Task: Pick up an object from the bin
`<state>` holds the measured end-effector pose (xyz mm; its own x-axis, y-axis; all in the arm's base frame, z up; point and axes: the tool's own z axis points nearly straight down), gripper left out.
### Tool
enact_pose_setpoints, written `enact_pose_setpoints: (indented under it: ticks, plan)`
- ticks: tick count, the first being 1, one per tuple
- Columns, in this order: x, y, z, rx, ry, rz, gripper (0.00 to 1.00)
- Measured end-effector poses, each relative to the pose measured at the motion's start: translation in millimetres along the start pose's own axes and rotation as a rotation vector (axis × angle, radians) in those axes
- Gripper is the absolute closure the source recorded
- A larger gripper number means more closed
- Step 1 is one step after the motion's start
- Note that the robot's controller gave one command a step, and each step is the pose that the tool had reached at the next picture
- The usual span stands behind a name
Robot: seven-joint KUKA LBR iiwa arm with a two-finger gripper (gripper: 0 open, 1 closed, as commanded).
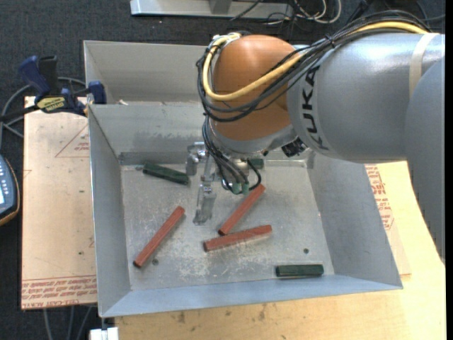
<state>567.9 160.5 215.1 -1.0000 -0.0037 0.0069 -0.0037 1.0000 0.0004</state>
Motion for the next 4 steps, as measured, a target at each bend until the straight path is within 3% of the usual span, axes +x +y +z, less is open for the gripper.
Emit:
enact_pose_setpoints:
  ticks: [1,2,3,4]
  plan:
    - [80.9,23.7,87.4,0.001,0.0,-0.461,0.0]
    - [14.0,86.8,148.8,-0.003,-0.013,-0.41,0.0]
    - [15.1,82.5,144.8,0.0,-0.009,-0.404,1.0]
    - [-28.2,88.4,49.9,-0.001,-0.021,-0.388,1.0]
